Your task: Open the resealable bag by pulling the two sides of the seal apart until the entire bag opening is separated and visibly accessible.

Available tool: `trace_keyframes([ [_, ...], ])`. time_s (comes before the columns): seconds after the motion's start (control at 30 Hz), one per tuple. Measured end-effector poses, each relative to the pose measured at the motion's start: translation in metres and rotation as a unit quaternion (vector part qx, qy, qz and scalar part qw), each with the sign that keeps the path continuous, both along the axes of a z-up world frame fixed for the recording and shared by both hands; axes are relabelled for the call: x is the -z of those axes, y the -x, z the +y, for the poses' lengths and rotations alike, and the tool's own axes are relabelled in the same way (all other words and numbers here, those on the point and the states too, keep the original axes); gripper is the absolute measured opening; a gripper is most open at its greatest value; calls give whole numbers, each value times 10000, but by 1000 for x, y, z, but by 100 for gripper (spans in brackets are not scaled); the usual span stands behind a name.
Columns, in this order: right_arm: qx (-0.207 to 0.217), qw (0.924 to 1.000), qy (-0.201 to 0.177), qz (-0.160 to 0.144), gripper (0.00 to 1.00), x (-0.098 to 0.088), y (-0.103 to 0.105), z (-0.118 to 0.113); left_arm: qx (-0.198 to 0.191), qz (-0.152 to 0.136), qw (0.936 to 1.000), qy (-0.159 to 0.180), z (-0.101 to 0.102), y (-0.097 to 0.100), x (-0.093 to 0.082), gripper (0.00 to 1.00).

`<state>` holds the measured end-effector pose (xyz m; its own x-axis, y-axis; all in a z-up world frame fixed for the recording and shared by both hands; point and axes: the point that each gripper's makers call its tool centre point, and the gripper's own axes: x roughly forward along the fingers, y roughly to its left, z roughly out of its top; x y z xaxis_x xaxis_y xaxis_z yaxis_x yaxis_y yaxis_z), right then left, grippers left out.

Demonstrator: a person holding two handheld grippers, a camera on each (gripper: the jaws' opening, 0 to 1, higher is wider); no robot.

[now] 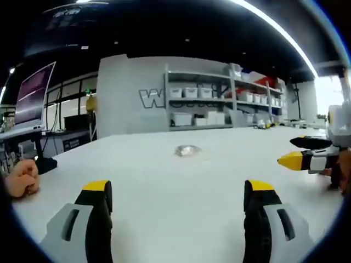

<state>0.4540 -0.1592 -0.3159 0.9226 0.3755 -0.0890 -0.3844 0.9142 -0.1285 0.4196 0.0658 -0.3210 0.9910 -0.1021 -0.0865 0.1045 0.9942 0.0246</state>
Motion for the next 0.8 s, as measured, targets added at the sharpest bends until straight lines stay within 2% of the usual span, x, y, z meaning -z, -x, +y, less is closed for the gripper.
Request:
trace_keyframes([
  [0.8, -24, 10000, -19, -4, 79, -1, 0, 1, 12, 48, 10000, -24, -2, 1, 0, 98],
])
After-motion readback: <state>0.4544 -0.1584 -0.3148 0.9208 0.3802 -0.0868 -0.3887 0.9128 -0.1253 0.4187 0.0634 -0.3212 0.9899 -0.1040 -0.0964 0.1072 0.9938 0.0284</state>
